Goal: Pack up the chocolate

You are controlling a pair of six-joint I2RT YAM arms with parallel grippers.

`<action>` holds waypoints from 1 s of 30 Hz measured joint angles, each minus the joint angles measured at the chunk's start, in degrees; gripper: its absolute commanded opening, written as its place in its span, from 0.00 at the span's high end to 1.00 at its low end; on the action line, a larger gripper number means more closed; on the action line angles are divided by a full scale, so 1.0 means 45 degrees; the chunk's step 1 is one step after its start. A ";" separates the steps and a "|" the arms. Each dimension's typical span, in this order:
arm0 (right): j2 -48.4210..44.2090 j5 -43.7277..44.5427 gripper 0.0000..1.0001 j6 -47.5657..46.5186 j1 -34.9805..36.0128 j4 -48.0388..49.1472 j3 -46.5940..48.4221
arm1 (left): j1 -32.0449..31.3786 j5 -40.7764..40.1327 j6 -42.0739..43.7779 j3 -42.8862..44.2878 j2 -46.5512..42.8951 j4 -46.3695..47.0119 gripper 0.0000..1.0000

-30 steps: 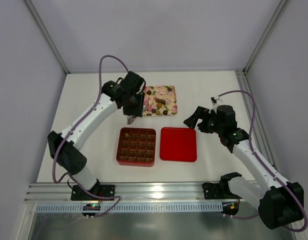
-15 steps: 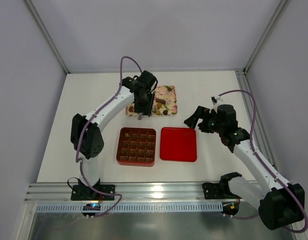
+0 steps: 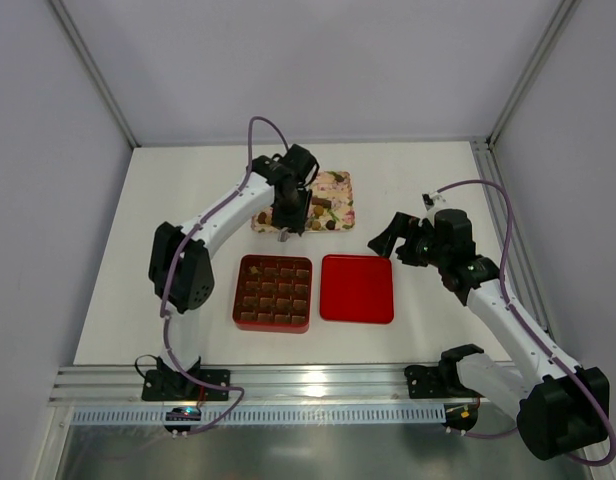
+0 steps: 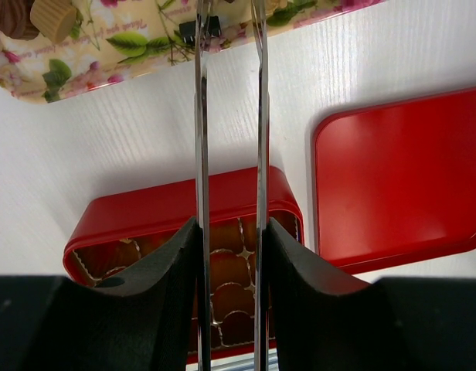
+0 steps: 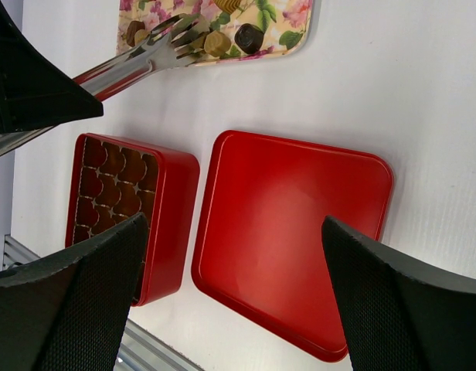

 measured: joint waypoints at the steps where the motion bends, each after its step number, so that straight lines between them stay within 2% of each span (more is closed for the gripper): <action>1: 0.0000 0.0000 0.07 -0.0005 0.0000 0.0000 0.0000 | 0.0000 -0.0005 0.0005 0.0029 0.0053 0.0019 0.62; 10: 0.0000 0.0000 0.07 -0.0010 0.0000 0.0005 0.0000 | 0.0000 -0.0010 0.0180 0.0539 0.0593 0.0078 0.64; 19: 0.0000 -0.0010 0.07 -0.0010 0.0000 0.0005 0.0000 | 0.0000 -0.0015 0.0238 0.0563 0.0636 0.0078 0.70; 30: 0.0000 -0.0010 0.07 -0.0010 0.0000 0.0010 0.0000 | 0.0000 -0.0272 0.0282 0.0758 0.0636 -0.0024 0.71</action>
